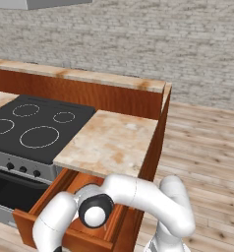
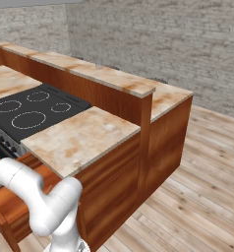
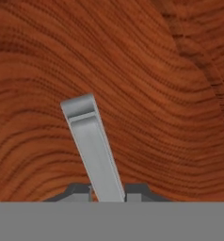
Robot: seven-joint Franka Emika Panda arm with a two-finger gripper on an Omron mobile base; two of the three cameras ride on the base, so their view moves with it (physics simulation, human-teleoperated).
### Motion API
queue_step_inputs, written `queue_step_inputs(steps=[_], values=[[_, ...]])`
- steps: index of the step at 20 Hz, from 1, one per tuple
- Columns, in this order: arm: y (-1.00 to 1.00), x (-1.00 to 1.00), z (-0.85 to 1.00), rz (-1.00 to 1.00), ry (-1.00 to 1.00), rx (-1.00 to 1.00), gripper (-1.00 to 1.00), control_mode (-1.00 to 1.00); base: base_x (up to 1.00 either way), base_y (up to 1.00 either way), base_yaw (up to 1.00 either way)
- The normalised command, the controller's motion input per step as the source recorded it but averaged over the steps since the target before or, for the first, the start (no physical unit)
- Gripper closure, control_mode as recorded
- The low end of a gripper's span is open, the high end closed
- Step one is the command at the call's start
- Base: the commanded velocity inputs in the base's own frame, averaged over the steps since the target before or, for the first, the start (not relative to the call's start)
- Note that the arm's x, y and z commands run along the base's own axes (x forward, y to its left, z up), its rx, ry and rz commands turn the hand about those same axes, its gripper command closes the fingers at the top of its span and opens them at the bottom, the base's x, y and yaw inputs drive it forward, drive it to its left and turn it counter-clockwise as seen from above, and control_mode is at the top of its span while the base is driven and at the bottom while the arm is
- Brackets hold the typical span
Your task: Take a straw from the drawer in front and place it inside the glass cup on the dining counter.
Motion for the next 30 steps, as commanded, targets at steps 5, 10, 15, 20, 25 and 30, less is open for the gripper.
queue_step_inputs(steps=[5,10,15,20,25,30], values=[[0.03,0.0,-0.01,-0.01,0.0,0.0,1.0,-1.0,0.0,0.0,0.0],[0.02,0.0,0.0,-0.01,0.0,0.0,1.0,-1.0,0.0,0.0,0.0],[0.02,0.0,0.0,-0.02,0.0,0.0,1.0,-1.0,0.0,0.0,0.0],[0.09,0.0,-0.01,-0.03,0.0,0.0,-1.0,-1.0,0.0,0.0,0.0],[0.04,0.0,0.0,-0.03,0.0,0.0,-1.0,-1.0,0.0,0.0,0.0],[0.0,-0.01,0.02,-0.02,0.0,0.0,-1.0,-1.0,0.0,0.0,0.0]])
